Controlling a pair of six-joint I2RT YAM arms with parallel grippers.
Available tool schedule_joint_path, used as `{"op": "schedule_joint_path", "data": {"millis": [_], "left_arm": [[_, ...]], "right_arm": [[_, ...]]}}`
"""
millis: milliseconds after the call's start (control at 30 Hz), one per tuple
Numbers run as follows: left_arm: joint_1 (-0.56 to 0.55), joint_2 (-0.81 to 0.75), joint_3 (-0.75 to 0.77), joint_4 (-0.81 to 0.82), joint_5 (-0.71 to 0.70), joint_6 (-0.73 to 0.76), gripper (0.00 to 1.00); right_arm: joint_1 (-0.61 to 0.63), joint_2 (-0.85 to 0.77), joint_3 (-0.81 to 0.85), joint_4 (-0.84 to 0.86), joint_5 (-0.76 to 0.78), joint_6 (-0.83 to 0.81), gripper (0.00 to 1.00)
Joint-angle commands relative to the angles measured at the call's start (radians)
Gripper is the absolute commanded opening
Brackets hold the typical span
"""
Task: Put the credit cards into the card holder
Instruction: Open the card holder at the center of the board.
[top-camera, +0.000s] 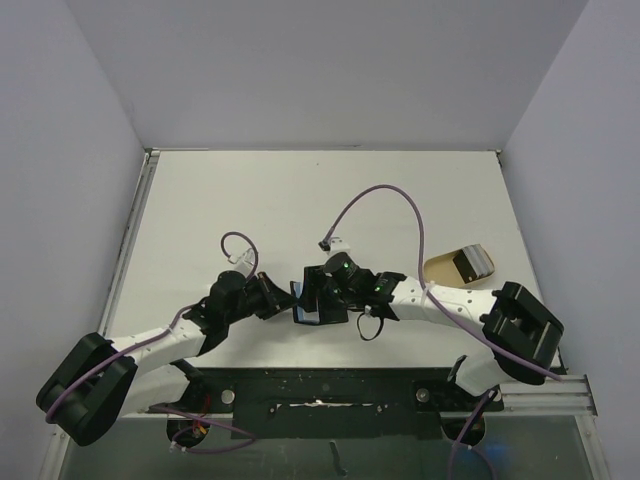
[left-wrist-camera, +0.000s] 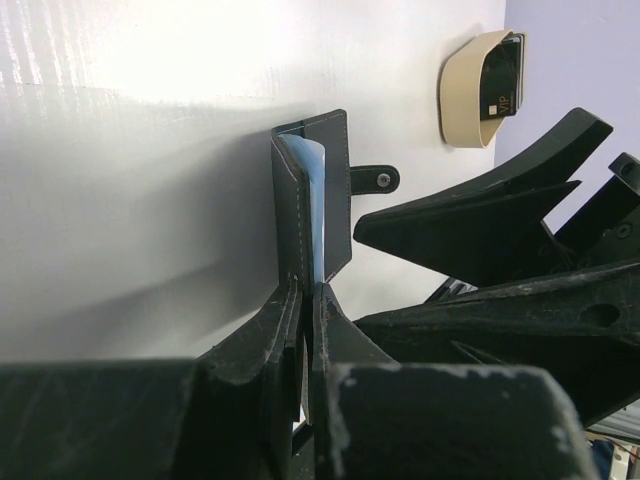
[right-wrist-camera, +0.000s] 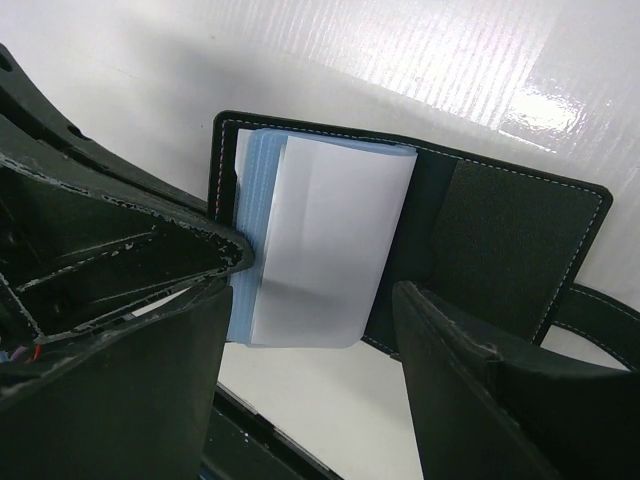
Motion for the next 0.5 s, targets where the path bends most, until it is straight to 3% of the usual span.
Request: {"op": "schedule_joint_path", "data": {"millis": [0, 467], "left_arm": [[0.006, -0.015, 0.025, 0.02, 0.0, -0.007, 0.0], [0.005, 0.013, 0.026, 0.057, 0.014, -0.019, 0.0]], "right_arm": [[0.006, 0.01, -0.005, 0.073, -0.022, -0.008, 0.66], [0.012, 0.056, -0.004, 0.039, 0.007, 0.0, 0.65]]}}
